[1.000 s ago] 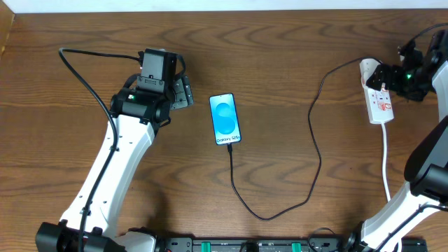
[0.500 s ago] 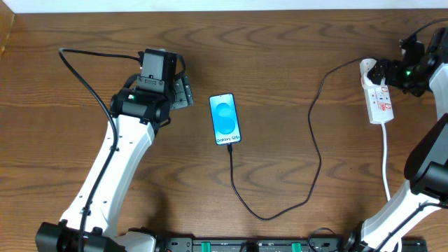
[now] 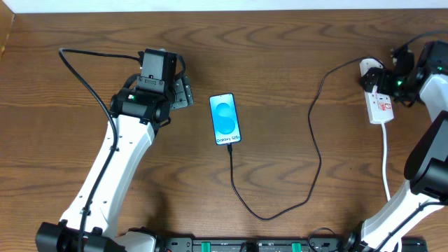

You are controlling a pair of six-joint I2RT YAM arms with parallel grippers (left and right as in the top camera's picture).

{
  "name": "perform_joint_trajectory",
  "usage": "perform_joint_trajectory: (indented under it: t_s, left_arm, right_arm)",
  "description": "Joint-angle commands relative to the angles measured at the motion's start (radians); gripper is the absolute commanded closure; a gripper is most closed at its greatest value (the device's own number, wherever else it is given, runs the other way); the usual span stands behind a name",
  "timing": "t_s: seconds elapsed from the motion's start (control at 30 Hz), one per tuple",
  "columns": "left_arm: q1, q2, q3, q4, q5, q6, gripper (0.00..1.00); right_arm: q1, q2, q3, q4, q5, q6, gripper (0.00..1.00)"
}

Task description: Plug charger to phone and switch on socket

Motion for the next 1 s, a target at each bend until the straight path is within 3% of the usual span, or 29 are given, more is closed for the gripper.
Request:
perform_joint_trajectory:
  t_s: [0.0, 0.97]
  left_arm:
    - [0.004, -0.008, 0.007, -0.003, -0.016, 0.02, 0.18]
    - [0.004, -0.008, 0.007, -0.003, -0.016, 0.02, 0.18]
  right_arm:
    - [0.007, 0.009, -0.034, 0.029, -0.085, 0.003, 0.01]
    - [0.007, 0.009, -0.067, 0.014, -0.173, 0.05, 0.01]
